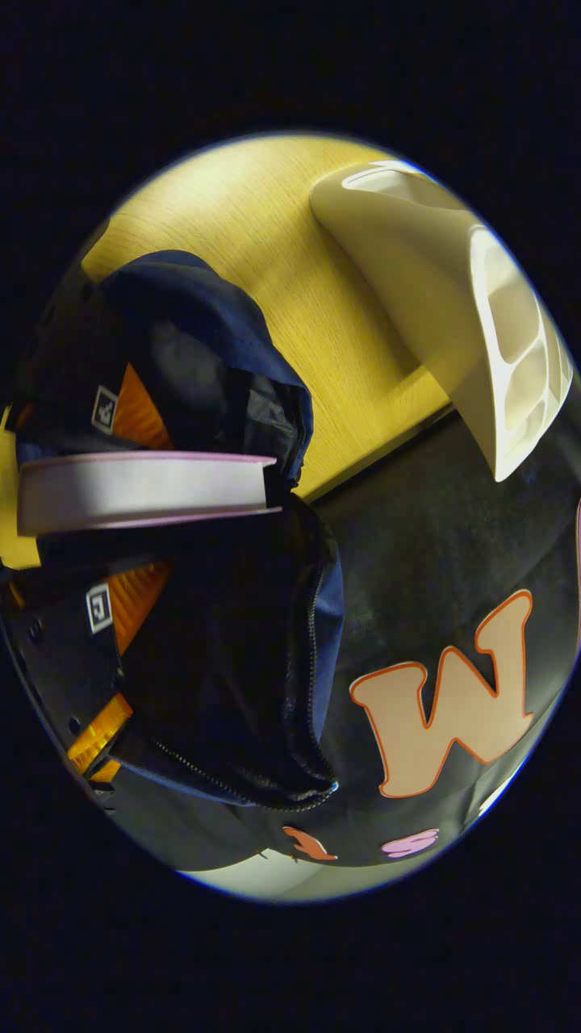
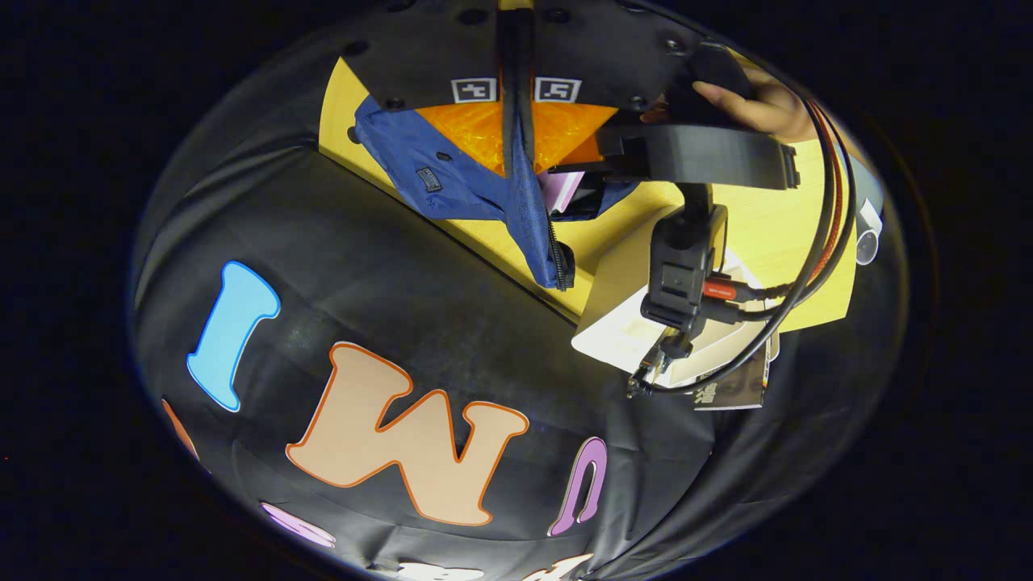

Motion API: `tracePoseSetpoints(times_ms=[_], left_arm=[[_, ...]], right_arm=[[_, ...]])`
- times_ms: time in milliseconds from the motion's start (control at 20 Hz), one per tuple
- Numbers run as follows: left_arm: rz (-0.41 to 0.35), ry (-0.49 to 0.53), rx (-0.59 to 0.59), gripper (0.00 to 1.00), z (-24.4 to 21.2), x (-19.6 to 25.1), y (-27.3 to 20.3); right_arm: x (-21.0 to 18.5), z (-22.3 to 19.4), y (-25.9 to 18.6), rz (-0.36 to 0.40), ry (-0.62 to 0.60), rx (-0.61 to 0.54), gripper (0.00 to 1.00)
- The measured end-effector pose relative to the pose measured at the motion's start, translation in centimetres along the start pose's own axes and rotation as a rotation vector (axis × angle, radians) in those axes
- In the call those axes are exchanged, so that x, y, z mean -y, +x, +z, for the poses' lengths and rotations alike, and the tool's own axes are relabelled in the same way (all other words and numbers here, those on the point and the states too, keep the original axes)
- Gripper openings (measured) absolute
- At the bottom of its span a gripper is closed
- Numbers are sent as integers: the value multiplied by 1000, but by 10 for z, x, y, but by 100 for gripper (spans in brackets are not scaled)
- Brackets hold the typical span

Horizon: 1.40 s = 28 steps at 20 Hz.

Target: Open the schoolbag, grab two books from the bookshelf and put them into the schoolbag.

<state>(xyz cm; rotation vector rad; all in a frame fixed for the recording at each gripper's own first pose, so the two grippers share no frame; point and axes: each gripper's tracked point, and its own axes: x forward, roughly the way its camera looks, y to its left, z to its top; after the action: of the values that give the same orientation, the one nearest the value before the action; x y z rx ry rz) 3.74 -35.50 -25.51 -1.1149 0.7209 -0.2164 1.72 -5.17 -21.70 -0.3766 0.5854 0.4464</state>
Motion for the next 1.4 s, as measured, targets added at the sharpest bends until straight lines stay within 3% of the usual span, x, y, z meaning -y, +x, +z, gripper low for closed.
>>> tracePoseSetpoints(times_ms=[50,150,200,300,350,450,500,550,700,850,1100,1400], left_arm=[[20,33,-15,62,-1,-4,-7],[43,73,-64,69,-8,-9,-21],[43,79,-76,82,-7,-7,-28],[36,102,-77,93,0,-3,-48],[33,127,-75,89,3,0,-57],[22,192,-80,94,11,7,-75],[19,226,-69,88,20,11,-84],[12,259,-44,94,34,16,-92],[-4,353,75,94,89,35,-120],[2,384,199,93,152,42,-149],[92,525,375,93,260,23,-204],[236,571,468,93,357,-25,-252]], right_arm=[[0,2,-5,-2,9,-3,4],[2,0,-6,-4,28,-5,3],[3,0,-5,-7,36,-8,3],[3,0,-5,-4,54,-9,4],[2,-1,-4,-3,60,-10,4],[1,-1,-3,-2,72,-10,2],[1,-1,-3,-2,75,-15,2],[1,-1,-2,-6,77,-13,3],[2,0,-3,-22,70,-16,2],[2,0,-2,-41,59,-22,3],[-3,3,4,-70,37,-40,2],[-6,10,12,-107,22,-67,4]])
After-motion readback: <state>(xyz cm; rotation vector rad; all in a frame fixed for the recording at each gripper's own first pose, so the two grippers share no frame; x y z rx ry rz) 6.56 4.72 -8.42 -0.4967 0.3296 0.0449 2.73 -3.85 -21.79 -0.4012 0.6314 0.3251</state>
